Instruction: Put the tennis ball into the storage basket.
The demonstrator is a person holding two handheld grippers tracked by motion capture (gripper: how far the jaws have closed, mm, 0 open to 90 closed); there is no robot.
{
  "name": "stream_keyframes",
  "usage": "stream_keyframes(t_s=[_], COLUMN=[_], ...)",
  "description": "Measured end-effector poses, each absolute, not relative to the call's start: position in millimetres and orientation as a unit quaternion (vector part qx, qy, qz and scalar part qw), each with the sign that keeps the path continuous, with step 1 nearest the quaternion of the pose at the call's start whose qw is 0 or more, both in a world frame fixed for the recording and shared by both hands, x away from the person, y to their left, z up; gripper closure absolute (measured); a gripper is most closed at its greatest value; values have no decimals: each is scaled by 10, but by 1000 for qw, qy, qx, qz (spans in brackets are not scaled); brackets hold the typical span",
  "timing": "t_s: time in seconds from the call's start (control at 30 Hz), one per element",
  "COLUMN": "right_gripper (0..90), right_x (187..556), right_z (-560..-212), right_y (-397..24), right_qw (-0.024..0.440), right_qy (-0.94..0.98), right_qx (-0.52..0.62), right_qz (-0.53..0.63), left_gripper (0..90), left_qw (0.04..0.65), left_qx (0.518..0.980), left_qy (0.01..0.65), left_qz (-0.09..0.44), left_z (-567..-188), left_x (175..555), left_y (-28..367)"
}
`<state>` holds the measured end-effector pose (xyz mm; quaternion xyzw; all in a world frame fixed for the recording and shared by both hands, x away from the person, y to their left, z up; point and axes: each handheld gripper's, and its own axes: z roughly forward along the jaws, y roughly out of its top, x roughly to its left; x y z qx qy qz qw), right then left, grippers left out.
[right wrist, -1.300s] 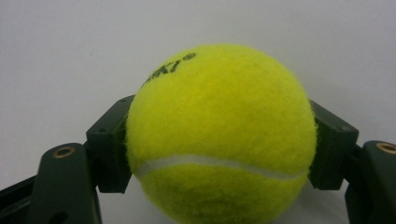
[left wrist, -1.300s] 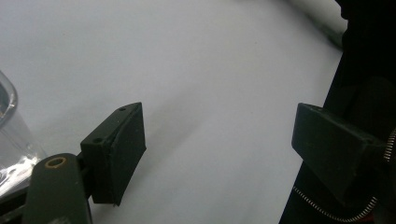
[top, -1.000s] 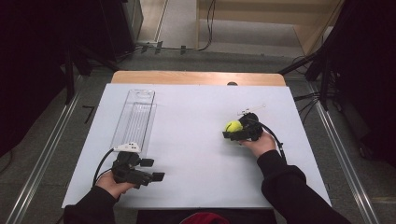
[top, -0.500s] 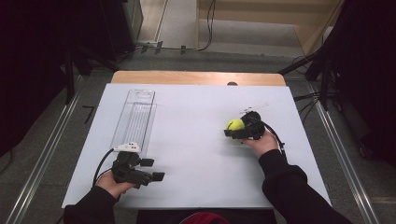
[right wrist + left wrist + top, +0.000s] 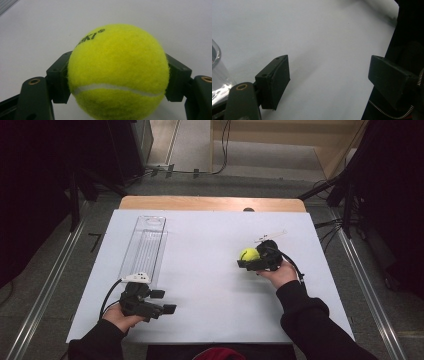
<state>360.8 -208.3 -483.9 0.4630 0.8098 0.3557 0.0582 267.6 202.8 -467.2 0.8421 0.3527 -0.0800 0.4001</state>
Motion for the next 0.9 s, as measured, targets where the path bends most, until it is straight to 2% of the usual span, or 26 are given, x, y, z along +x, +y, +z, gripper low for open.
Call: stream_keyframes(t_s=[0.9], right_gripper=[229], right_x=[3489], right_z=[-4777], right_y=[-1855], right_qw=[38], right_qy=[828], right_qx=[430], right_qz=[359], left_gripper=[178], left_qw=[402], left_qx=[841], left_qy=[354], left_qz=[-76], left_z=[-4668], left_x=[2675], left_y=[2031])
